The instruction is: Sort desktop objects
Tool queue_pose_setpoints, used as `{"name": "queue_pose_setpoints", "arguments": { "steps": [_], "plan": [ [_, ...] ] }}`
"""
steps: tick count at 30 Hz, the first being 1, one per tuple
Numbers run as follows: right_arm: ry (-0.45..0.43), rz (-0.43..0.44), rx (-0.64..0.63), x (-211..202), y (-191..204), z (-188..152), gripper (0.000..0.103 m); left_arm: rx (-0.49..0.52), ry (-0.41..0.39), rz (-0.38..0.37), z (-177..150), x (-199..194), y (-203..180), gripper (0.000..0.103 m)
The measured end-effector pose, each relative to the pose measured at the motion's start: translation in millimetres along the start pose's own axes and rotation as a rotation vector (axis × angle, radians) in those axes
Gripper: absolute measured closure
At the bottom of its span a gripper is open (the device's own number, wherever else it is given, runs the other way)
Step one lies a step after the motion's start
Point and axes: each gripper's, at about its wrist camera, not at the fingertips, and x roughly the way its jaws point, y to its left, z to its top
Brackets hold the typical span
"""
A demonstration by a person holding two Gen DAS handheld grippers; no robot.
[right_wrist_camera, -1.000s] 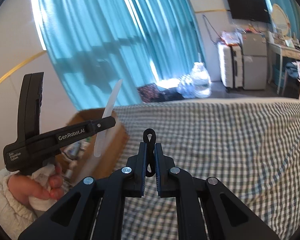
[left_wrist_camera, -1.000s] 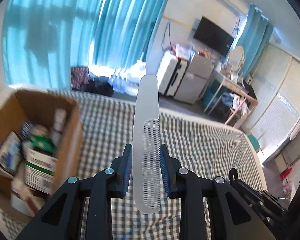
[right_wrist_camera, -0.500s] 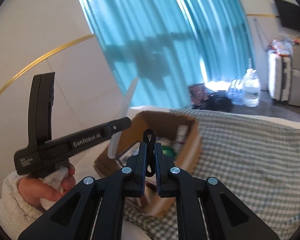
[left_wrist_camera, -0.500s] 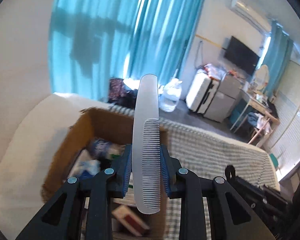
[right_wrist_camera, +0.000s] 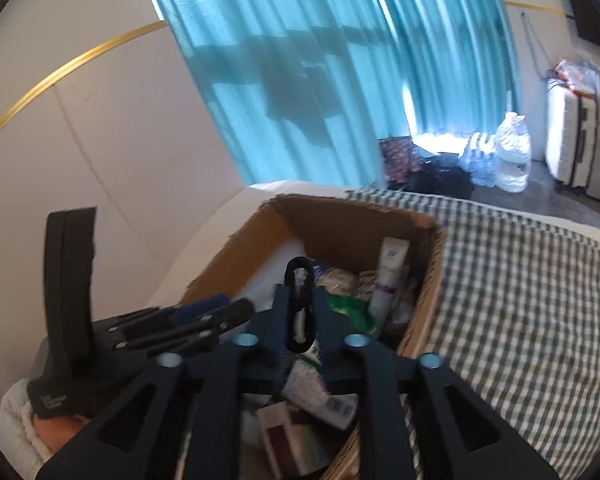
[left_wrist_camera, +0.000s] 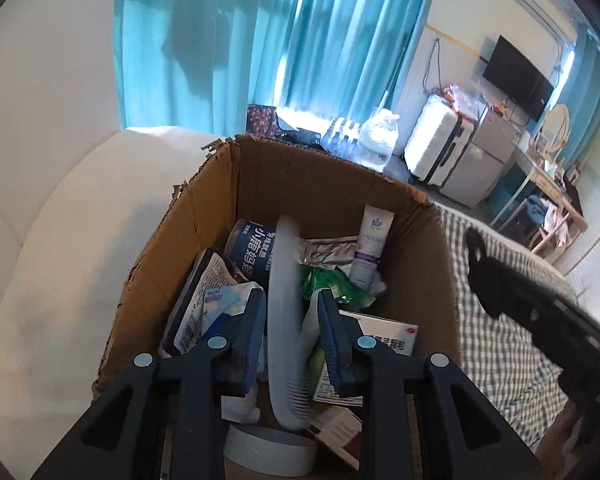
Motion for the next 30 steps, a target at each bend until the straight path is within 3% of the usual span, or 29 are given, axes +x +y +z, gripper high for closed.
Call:
{"name": "queue_pose_setpoints", "arguments": {
  "steps": [1,2,3,7,13,21,25,30],
  "plan": [
    [-0.006,-0.019,0.009,0.0,-2.7,1.5,0.027,0.017,0.007,0.008,-1.2,2.1,-1.8,0.041],
    [-0.024,-0.047,0.033,-1.2,-6.7,2.2,0.014,0.034,0.014,0.040,-3.4,3.8,-4.2,0.027],
    [-0.050,-0.056,0.056,-4.4,-10.6,2.8,0.014,0.046,0.011,0.066,-5.4,3.1,-6.7,0.017],
    [-0.077,-0.049,0.117,-17.2,-22.9,7.3,0.014,0.074,0.015,0.099,-13.9,-2.8,-14.8,0.015],
    [-0.134,-0.094,0.094,-62.0,-19.8,9.6,0.014,0.077,-0.011,0.138,-8.2,-31.6,-22.5,0.013],
    [-0.265,-0.196,0.025,-148.9,-3.6,14.9,0.010,0.105,-0.208,0.154,12.2,-114.3,-62.1,0.000],
    [-0.329,-0.230,0.011,-195.6,-2.8,15.6,0.007,0.123,-0.282,0.149,22.4,-151.8,-91.4,0.000],
    [-0.400,-0.281,-0.002,-247.0,-4.5,12.0,0.000,0.157,-0.361,0.202,19.7,-183.1,-123.9,0.000]
  ]
}}
